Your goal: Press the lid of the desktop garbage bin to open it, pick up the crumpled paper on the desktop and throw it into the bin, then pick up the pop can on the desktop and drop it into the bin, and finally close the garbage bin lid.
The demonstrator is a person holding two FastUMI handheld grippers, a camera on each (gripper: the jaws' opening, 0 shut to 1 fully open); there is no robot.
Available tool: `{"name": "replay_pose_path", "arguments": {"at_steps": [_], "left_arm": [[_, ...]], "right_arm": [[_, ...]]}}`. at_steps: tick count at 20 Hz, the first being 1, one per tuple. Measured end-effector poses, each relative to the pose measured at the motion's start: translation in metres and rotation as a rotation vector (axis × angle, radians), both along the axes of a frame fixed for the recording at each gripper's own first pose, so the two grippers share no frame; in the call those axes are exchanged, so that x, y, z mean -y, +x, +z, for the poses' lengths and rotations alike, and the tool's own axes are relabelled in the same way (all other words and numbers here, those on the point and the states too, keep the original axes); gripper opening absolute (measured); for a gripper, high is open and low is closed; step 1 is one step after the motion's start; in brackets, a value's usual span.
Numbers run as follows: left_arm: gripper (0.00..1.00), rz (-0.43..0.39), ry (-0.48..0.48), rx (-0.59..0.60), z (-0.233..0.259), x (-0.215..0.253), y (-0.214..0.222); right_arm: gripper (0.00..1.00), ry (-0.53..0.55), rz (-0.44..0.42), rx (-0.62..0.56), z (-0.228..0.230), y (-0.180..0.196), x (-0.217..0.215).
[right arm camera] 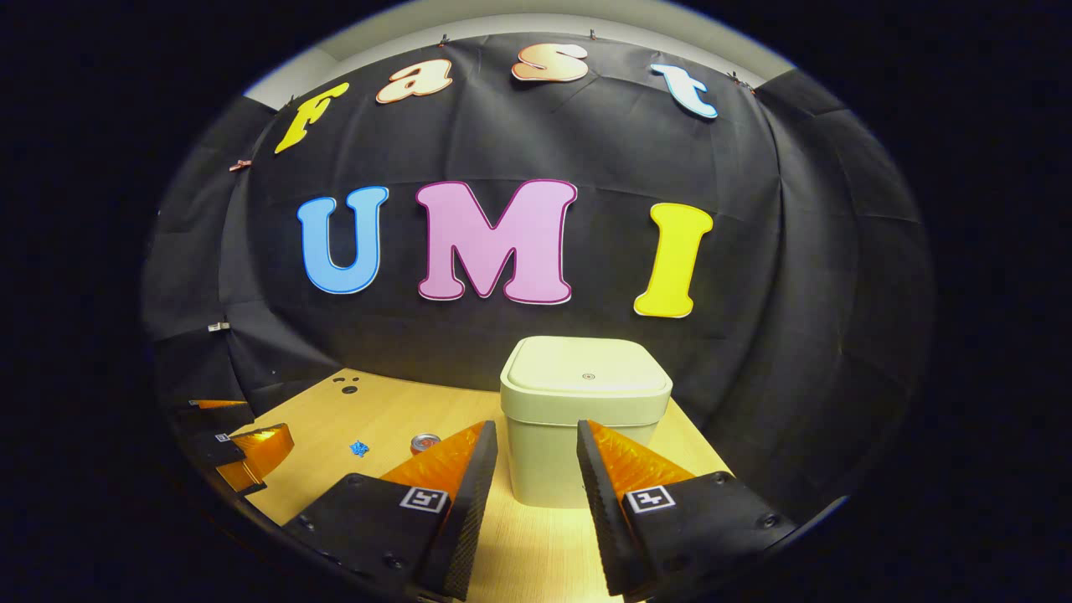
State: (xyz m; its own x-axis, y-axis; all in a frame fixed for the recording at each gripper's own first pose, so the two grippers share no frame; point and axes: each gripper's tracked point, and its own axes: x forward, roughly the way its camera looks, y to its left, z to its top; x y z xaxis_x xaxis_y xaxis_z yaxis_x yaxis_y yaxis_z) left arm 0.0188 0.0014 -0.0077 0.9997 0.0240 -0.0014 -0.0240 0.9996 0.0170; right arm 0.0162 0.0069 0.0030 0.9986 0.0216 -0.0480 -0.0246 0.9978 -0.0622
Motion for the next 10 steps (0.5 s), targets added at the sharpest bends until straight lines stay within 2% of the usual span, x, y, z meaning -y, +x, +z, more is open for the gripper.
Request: {"name": "replay_pose_path", "arguments": {"at_steps": [1, 3, 4, 6, 10], "left_arm": [[0.96, -0.002, 0.003, 0.001, 0.0013, -0.0004, 0.0000], [0.96, -0.006, 0.006, 0.000, 0.0005, 0.0004, 0.0009], [0.96, -0.009, 0.005, -0.003, 0.0000, 0.0005, 0.0013], [0.96, -0.013, 0.000, -0.014, -0.0026, 0.0008, 0.0029], [0.96, -0.008, -0.005, -0.028, -0.0047, 0.0005, 0.0026]], "right_arm": [[0.62, 0.005, 0.002, 0.000, 0.0010, -0.0005, -0.0006], [0.54, 0.013, 0.005, 0.001, 0.0033, 0.0027, -0.0003], [0.46, 0.013, 0.000, 0.003, 0.0028, 0.0032, 0.0018], [0.22, 0.005, 0.004, 0.007, 0.0006, 0.0027, 0.0025], [0.13, -0.032, -0.004, 0.003, -0.0016, 0.0027, 0.0085]]}}
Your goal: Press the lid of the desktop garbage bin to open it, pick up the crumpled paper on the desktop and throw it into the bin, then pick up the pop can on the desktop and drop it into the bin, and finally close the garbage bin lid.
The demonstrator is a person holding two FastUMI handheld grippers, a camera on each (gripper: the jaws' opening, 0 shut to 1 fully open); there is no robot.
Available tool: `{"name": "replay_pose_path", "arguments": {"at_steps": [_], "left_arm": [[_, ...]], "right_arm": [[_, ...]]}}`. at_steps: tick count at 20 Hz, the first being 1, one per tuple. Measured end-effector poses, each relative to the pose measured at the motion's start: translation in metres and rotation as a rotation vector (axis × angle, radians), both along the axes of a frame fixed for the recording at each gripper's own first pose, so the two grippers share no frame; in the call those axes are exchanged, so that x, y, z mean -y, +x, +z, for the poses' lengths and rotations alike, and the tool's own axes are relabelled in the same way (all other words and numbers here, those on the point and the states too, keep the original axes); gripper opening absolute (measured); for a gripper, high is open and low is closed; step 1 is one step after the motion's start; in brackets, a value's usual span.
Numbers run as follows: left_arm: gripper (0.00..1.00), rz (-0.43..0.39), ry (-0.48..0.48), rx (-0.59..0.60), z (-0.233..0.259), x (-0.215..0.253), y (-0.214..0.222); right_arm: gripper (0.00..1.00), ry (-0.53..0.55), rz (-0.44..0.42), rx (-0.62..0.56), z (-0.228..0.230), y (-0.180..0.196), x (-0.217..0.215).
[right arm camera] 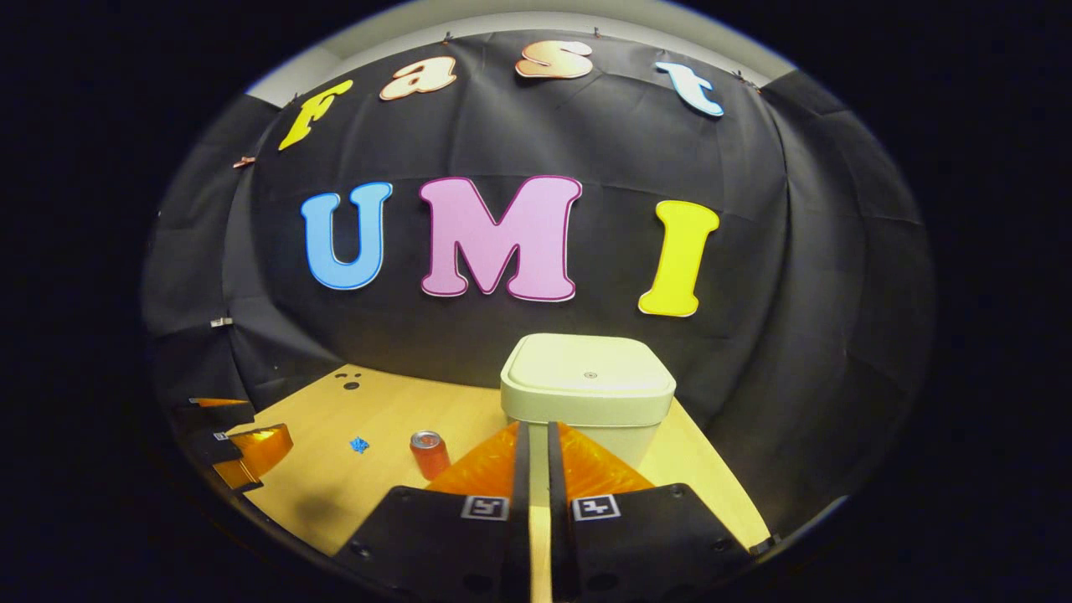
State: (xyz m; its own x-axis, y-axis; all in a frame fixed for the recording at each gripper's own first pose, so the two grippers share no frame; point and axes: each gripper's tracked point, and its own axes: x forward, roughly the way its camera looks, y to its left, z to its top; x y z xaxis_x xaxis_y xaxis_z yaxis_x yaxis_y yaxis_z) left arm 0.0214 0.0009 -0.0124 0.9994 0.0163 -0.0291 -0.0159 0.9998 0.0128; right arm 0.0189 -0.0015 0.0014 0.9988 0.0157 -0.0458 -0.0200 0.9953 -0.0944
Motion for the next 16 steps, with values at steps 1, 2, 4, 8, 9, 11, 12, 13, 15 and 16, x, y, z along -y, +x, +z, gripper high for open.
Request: {"name": "replay_pose_path", "arguments": {"at_steps": [1, 2, 4, 8, 9, 11, 12, 13, 15, 16], "left_arm": [[0.96, 0.000, 0.001, -0.004, 0.000, 0.000, 0.000], [0.96, 0.001, 0.003, -0.009, -0.002, 0.000, 0.000], [0.96, 0.002, 0.005, -0.014, -0.003, 0.001, 0.001], [0.96, 0.005, 0.009, -0.013, -0.004, 0.001, 0.002], [0.96, 0.006, 0.010, -0.013, -0.004, 0.001, 0.002], [0.96, 0.010, 0.008, -0.017, -0.005, 0.001, 0.002], [0.96, 0.012, 0.006, -0.021, -0.007, 0.001, 0.003], [0.96, 0.013, 0.004, -0.024, -0.007, 0.001, 0.003], [0.96, 0.018, 0.001, -0.031, -0.008, -0.001, 0.006], [0.96, 0.023, 0.001, -0.031, -0.008, -0.002, 0.008]], "right_arm": [[0.07, 0.002, 0.009, 0.005, 0.002, 0.000, -0.001], [0.06, 0.000, 0.020, 0.001, 0.002, 0.003, -0.005], [0.05, -0.001, 0.042, 0.003, 0.002, 0.008, -0.007], [0.05, 0.034, 0.040, -0.014, 0.006, 0.017, -0.002], [0.05, 0.044, 0.036, -0.018, 0.008, 0.020, 0.000], [0.05, 0.051, 0.038, -0.015, 0.012, 0.028, 0.004], [0.05, 0.042, 0.046, -0.032, 0.012, 0.033, 0.004], [0.05, 0.030, 0.063, -0.044, 0.010, 0.036, 0.003], [0.05, 0.029, 0.082, -0.058, 0.016, 0.047, 0.004], [0.05, 0.038, 0.093, -0.062, 0.020, 0.051, 0.004]]}}
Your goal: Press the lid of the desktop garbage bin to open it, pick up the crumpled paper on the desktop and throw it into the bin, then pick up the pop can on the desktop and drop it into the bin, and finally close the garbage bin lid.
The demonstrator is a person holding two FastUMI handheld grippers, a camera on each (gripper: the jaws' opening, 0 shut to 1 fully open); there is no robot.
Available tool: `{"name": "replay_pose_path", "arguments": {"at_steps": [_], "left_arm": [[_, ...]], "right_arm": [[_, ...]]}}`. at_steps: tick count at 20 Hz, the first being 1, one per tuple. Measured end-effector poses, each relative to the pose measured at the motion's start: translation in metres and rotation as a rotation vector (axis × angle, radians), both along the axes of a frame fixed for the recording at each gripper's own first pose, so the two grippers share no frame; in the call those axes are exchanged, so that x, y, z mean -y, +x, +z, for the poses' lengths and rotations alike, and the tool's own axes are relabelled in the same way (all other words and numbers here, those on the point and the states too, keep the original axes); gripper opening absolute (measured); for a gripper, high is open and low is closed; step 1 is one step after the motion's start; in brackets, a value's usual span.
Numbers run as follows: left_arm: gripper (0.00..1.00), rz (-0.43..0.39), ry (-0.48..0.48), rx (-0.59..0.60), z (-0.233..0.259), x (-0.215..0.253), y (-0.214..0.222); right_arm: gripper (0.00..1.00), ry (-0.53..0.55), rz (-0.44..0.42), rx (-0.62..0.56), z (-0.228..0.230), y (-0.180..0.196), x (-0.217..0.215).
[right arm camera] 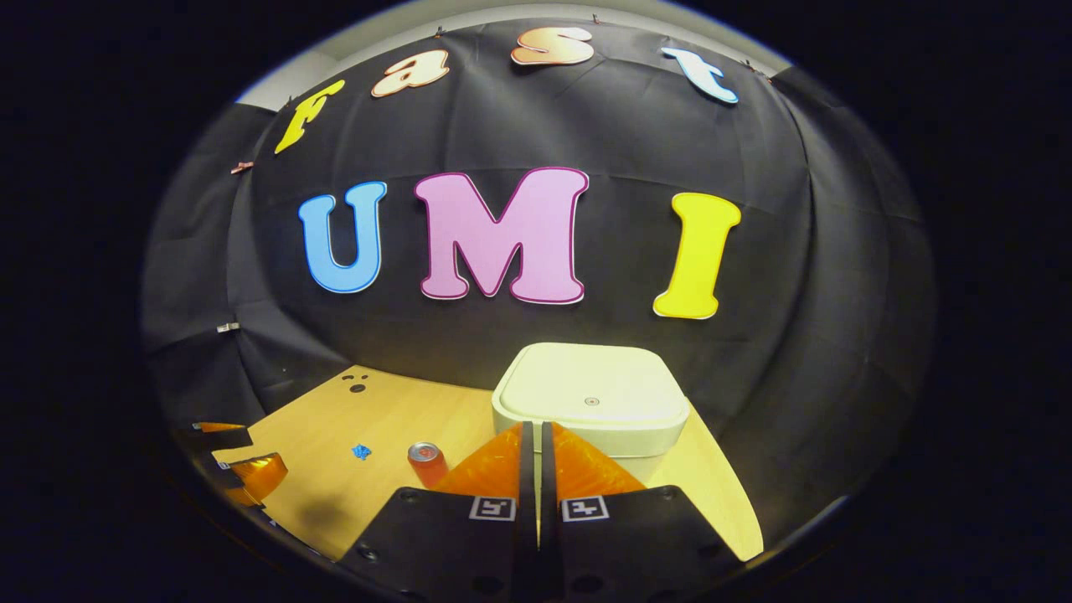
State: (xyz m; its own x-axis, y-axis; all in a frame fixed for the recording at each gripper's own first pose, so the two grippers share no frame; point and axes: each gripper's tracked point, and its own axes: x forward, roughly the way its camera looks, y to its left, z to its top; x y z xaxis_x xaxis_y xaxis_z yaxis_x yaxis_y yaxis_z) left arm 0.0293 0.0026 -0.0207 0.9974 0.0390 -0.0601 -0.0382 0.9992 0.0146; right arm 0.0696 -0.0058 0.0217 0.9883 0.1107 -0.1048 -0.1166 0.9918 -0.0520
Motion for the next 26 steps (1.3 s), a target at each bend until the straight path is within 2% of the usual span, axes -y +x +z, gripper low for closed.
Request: {"name": "replay_pose_path", "arguments": {"at_steps": [3, 4, 10, 15, 20, 26], "left_arm": [[0.96, 0.013, 0.003, -0.005, -0.002, -0.001, 0.000], [0.96, 0.017, 0.005, -0.008, -0.003, -0.002, 0.000], [0.96, 0.046, 0.014, -0.027, -0.008, -0.006, 0.000], [0.96, 0.101, -0.007, -0.047, -0.015, -0.019, -0.001], [0.96, 0.144, -0.021, -0.059, -0.020, -0.026, 0.001], [0.96, 0.140, -0.009, -0.067, -0.023, -0.024, 0.010]], "right_arm": [[0.02, -0.017, 0.002, 0.011, 0.013, 0.017, 0.007], [0.05, -0.022, -0.001, 0.010, 0.014, 0.023, 0.009], [0.05, 0.006, -0.041, 0.010, 0.026, 0.062, 0.034], [0.05, 0.014, -0.089, -0.032, 0.013, 0.089, 0.051], [0.05, -0.014, -0.069, -0.056, -0.004, 0.099, 0.046], [0.05, 0.001, -0.054, -0.109, -0.025, 0.104, 0.044]]}}
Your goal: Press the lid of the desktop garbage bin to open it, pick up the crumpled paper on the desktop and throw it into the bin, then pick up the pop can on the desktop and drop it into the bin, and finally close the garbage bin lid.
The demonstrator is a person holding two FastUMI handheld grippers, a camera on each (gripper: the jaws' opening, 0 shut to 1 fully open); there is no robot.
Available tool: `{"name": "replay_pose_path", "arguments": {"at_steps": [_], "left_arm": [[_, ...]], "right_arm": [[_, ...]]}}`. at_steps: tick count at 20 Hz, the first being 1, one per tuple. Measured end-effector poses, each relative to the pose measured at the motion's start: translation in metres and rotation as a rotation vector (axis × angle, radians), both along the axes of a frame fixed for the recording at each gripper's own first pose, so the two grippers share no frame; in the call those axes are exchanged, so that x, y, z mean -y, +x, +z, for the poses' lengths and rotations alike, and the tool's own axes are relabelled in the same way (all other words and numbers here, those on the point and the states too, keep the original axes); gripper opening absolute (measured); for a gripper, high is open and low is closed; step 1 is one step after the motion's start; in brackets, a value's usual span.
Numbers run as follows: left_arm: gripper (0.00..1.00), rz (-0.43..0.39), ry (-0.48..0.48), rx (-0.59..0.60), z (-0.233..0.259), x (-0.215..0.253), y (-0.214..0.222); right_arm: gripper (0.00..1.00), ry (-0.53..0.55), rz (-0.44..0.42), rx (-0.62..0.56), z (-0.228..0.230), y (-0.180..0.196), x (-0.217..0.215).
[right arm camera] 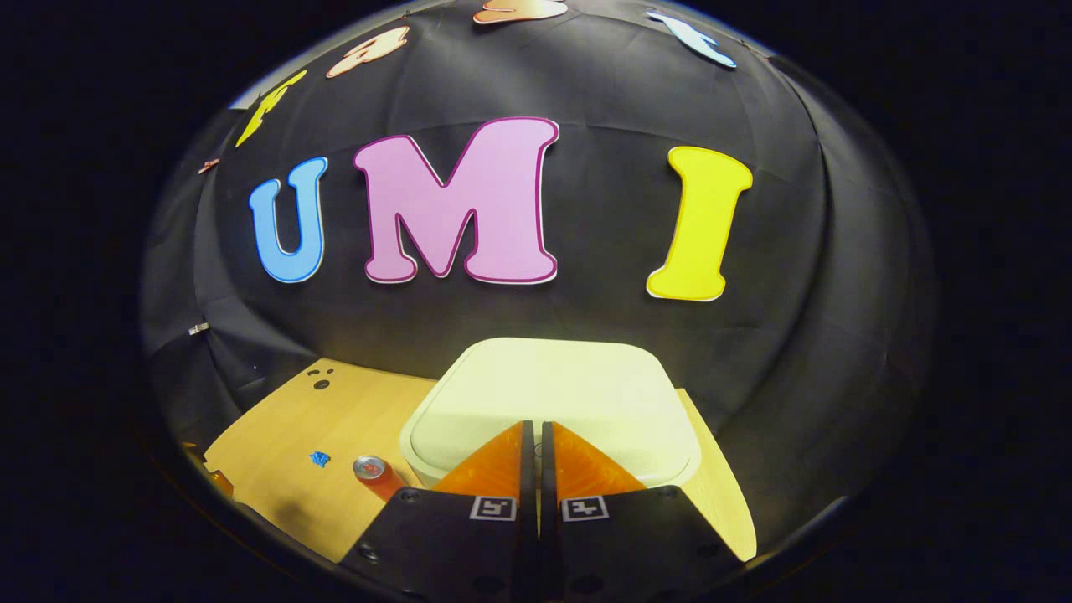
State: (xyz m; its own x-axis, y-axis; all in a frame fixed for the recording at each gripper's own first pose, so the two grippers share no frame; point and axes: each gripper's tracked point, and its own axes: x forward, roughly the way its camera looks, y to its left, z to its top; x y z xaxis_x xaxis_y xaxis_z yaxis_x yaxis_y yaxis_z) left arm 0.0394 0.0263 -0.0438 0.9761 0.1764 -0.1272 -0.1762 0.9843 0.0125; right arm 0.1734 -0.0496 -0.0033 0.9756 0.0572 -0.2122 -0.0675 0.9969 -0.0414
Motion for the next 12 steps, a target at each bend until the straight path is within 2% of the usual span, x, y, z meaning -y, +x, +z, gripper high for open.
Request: {"name": "replay_pose_path", "arguments": {"at_steps": [5, 9, 12], "left_arm": [[0.96, 0.011, -0.055, -0.030, -0.010, -0.006, 0.005], [0.96, 0.032, -0.061, -0.030, -0.013, -0.017, 0.003], [0.96, 0.045, -0.079, -0.043, -0.019, -0.023, 0.002]], "right_arm": [[0.05, -0.036, -0.002, 0.014, -0.001, 0.000, -0.001], [0.05, -0.077, -0.033, 0.033, -0.002, -0.002, -0.001], [0.05, -0.066, -0.033, 0.042, -0.004, -0.003, -0.001]]}}
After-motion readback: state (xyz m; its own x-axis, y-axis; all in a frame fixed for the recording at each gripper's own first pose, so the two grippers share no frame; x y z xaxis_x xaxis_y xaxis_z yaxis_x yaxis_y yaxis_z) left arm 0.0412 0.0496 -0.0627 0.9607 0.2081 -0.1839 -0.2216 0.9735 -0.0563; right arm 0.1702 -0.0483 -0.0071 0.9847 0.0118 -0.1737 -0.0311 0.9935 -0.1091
